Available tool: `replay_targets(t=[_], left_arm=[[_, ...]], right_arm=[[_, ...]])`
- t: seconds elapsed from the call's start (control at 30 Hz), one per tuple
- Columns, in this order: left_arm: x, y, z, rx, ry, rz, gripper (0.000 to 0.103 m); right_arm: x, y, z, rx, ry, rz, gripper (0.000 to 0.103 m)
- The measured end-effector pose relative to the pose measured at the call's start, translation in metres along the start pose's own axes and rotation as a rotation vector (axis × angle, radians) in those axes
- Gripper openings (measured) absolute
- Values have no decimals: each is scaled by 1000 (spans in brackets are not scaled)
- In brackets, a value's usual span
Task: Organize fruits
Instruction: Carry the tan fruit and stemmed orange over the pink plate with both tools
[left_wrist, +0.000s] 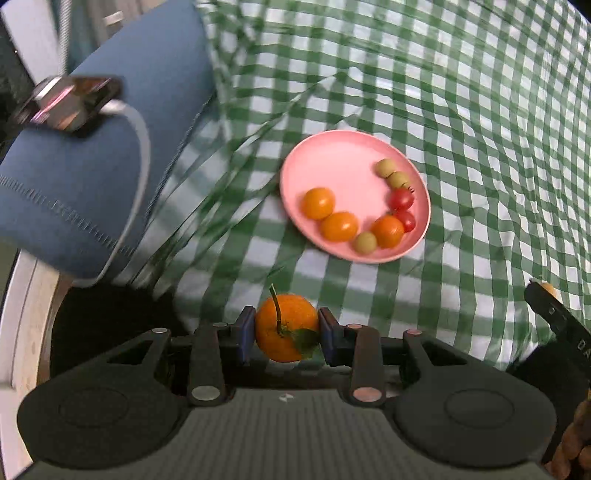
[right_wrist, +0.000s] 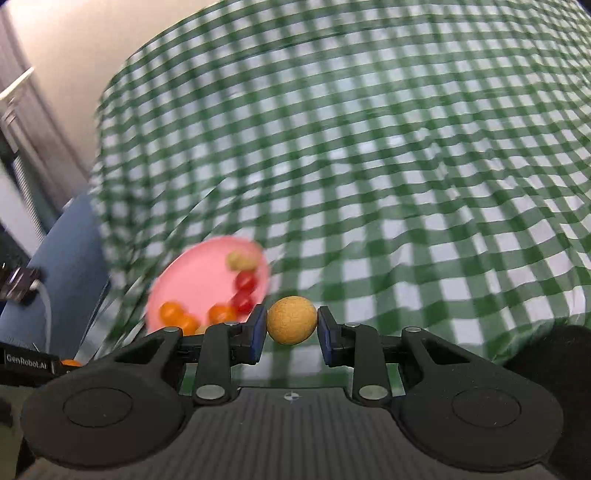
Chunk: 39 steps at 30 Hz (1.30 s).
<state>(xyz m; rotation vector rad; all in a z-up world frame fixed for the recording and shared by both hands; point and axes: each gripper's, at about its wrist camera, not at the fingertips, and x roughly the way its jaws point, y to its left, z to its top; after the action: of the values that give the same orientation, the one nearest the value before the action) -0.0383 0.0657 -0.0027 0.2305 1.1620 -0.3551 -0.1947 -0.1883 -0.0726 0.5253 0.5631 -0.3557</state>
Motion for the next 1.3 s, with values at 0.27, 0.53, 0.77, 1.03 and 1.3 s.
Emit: replay_targets(t=[0.27, 0.53, 0.77, 1.03, 1.3], left_arm=[[-27, 26, -26, -65, -81, -55, 40], [-35, 31, -30, -78, -122, -82, 40], [-36, 33, -30, -83, -135, -87, 40], [-33, 32, -28, -82, -130, -82, 40], [-28, 32, -25, -87, -113, -75, 40]], right_arm=[[-30, 42, -13, -142, -37, 3, 31], [-47, 50, -17, -197, -63, -8, 30], [-50, 54, -19, -209, -64, -11, 31], [-46, 56, -22, -203, -55, -16, 30], [-40, 52, -20, -214, -35, -10, 31]])
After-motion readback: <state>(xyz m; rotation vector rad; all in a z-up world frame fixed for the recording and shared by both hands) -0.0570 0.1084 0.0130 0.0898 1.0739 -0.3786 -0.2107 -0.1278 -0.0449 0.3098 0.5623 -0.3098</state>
